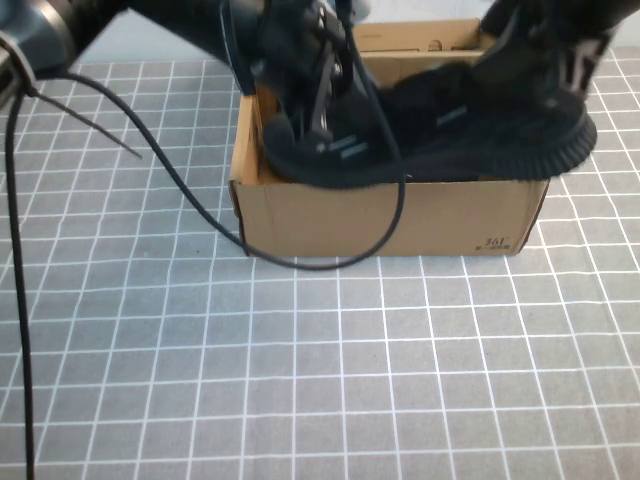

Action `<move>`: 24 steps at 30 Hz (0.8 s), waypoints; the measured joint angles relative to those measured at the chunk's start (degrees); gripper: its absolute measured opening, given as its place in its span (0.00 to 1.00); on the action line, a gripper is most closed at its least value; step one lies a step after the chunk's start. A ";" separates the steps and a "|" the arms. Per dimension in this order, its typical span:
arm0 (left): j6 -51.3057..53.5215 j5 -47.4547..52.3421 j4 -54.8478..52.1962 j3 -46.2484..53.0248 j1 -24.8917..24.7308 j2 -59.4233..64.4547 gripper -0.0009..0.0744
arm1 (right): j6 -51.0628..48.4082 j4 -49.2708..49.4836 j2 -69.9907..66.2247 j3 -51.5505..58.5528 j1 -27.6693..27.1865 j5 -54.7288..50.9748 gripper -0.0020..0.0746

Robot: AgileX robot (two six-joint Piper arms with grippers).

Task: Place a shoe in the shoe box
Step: Place the shoe in the shoe box

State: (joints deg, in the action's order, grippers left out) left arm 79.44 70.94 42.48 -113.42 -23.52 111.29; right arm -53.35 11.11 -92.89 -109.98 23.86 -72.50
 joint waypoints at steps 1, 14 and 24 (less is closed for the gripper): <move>-0.28 -0.13 -0.95 -1.39 0.00 0.00 0.05 | 1.74 -1.00 1.19 0.00 0.00 0.00 0.33; -0.42 -8.08 -9.62 -4.54 -0.13 3.39 0.05 | 26.68 -11.57 13.83 -0.03 0.00 -0.13 0.01; 0.24 -11.00 -9.71 -4.54 -0.13 9.25 0.05 | 29.72 -10.22 21.83 9.64 0.00 -0.23 0.01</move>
State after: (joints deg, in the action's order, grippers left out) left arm 79.68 59.94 32.77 -117.95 -23.65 120.54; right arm -23.64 0.89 -71.06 -100.34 23.86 -72.73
